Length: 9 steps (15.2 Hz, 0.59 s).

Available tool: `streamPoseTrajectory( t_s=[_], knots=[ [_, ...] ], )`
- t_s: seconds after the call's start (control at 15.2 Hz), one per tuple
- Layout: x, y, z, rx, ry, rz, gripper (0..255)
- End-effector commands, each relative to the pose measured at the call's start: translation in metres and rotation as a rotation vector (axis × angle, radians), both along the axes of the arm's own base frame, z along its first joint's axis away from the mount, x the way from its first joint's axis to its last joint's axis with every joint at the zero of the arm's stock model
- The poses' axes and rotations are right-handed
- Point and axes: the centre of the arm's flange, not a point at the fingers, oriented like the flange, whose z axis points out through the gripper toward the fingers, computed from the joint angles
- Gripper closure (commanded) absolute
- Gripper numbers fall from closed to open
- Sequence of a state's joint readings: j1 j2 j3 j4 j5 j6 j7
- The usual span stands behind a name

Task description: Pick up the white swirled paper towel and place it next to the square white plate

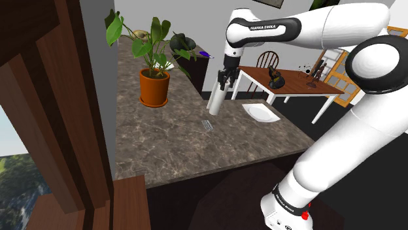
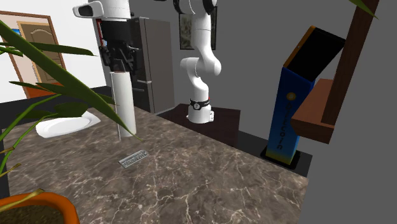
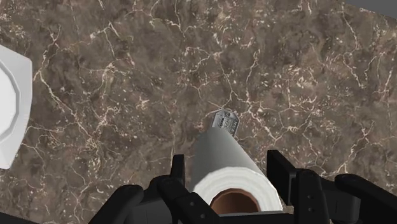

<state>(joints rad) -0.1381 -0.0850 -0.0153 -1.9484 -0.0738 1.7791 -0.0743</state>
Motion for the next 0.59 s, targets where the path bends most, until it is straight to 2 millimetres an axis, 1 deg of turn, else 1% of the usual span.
streamPoseTrajectory(
  t_s=[0.0,0.53],
  knots=[
    [-0.011,-0.022,-0.001,0.000,0.000,0.002,255],
    [-0.062,-0.115,-0.001,0.000,0.000,0.002,255]
  ],
)
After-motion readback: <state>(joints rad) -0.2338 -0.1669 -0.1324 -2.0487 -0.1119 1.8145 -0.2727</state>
